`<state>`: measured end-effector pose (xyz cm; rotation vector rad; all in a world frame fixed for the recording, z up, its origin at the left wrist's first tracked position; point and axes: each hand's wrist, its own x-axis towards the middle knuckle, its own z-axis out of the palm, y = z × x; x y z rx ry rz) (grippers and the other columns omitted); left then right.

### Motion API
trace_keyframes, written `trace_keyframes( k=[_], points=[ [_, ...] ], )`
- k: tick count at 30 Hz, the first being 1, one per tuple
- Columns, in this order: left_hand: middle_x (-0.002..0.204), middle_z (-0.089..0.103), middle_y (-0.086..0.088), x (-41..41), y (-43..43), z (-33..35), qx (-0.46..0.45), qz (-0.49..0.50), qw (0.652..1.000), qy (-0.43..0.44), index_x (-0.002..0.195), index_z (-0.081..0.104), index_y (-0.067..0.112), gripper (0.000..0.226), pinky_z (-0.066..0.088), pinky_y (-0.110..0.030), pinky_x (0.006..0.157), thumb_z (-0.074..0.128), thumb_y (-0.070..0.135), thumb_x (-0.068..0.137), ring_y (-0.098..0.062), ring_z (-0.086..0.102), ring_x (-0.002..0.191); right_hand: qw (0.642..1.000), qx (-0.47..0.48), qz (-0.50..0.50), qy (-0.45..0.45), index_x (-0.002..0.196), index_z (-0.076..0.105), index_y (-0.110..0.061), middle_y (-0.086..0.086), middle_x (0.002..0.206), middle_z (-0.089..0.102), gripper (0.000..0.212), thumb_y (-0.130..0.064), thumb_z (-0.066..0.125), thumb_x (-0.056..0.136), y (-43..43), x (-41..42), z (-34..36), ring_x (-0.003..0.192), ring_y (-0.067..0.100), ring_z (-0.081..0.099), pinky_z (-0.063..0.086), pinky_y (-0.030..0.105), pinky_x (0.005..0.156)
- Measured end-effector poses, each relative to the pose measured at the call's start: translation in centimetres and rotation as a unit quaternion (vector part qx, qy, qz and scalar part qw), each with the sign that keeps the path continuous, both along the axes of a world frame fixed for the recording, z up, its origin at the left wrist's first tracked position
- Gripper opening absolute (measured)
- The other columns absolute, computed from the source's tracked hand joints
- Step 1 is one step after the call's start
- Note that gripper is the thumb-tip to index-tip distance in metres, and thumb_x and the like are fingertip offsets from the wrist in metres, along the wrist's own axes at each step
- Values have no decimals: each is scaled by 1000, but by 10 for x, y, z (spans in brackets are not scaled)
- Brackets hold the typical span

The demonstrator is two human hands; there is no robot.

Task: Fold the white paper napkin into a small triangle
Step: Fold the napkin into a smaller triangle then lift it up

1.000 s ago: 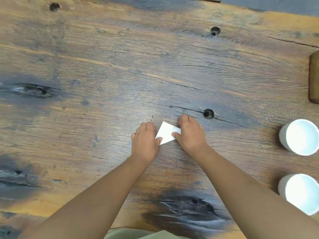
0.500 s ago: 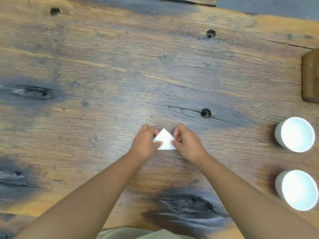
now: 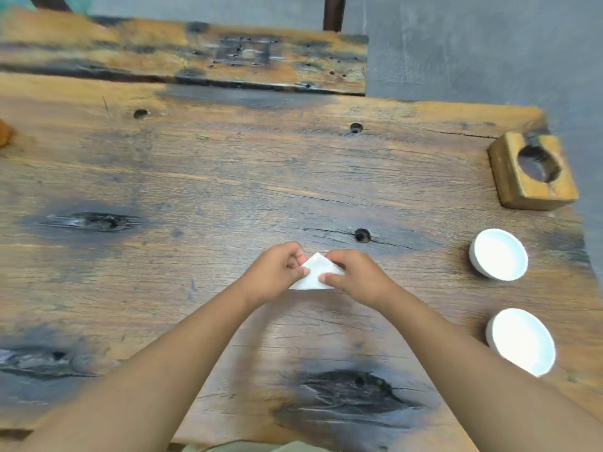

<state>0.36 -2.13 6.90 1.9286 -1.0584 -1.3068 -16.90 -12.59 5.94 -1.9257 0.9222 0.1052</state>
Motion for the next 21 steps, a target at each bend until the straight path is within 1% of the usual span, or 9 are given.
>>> trace_keyframes(
  k=[2, 3, 5, 7, 9, 12, 15, 18, 21],
  points=[
    [67, 59, 3, 5, -5, 26, -18, 4, 1000, -10, 88, 57, 17, 10, 36, -25, 53, 65, 12, 91, -8, 49, 53, 999, -19, -20, -17, 71, 57, -17, -9, 62, 47, 21, -26, 70, 86, -3, -2, 26, 56, 4, 41, 32, 31, 56],
    [67, 60, 2, 8, -7, 40, -30, 5, 999, -18, 89, 57, 17, 9, 36, -26, 55, 65, 13, 91, -9, 49, 54, 999, -22, -35, -28, 70, 56, -19, -10, 59, 48, 22, -25, 69, 87, -4, -3, 40, 54, 3, 42, 31, 30, 56],
    [69, 64, 3, 12, -12, 69, -53, 8, 998, -21, 93, 59, 17, 8, 39, -28, 60, 65, 13, 91, -13, 53, 60, 996, -26, -62, -58, 69, 58, -22, -10, 60, 61, 21, -21, 67, 88, -9, -3, 68, 54, 1, 50, 34, 28, 57],
    [73, 71, 5, 13, -18, 99, -71, 0, 997, 4, 100, 60, 18, 13, 46, -31, 66, 66, 11, 91, -15, 64, 67, 992, -30, -78, -96, 72, 61, -20, -5, 65, 69, 18, -17, 66, 89, -14, -4, 98, 54, -1, 56, 37, 27, 58],
    [82, 76, 0, 12, -21, 125, -81, -16, 996, 28, 102, 62, 17, 13, 52, -33, 73, 64, 7, 93, -18, 74, 77, 988, -37, -86, -125, 78, 63, -15, 1, 70, 71, 13, -16, 65, 91, -18, -6, 125, 55, 3, 59, 40, 28, 58],
    [88, 76, -7, 11, -24, 163, -107, -23, 994, 14, 96, 64, 8, 3, 55, -39, 78, 61, 7, 95, -24, 75, 83, 982, -66, -86, -156, 85, 65, -9, 2, 72, 73, 9, -18, 65, 90, -25, -6, 169, 64, 17, 64, 45, 36, 61],
    [86, 77, -8, 9, -28, 207, -150, -26, 988, -8, 94, 64, 6, 3, 59, -35, 70, 62, 8, 95, -23, 76, 79, 969, -92, -97, -206, 82, 62, -9, 0, 75, 72, 8, -12, 66, 88, -28, -7, 213, 66, 18, 70, 54, 45, 71],
    [83, 78, -6, 7, -30, 251, -196, -30, 980, -31, 95, 64, 6, 4, 61, -28, 61, 63, 9, 94, -23, 76, 77, 957, -128, -121, -233, 80, 60, -14, 0, 74, 74, 10, -15, 66, 88, -28, -9, 257, 64, 19, 73, 54, 45, 66],
    [81, 77, -7, 4, -32, 291, -243, -35, 968, -46, 93, 64, 5, 4, 60, -30, 61, 64, 9, 94, -25, 75, 75, 944, -159, -135, -254, 83, 61, -9, 5, 75, 74, 8, -15, 65, 88, -26, -11, 298, 63, 21, 72, 53, 44, 64]
  ],
)
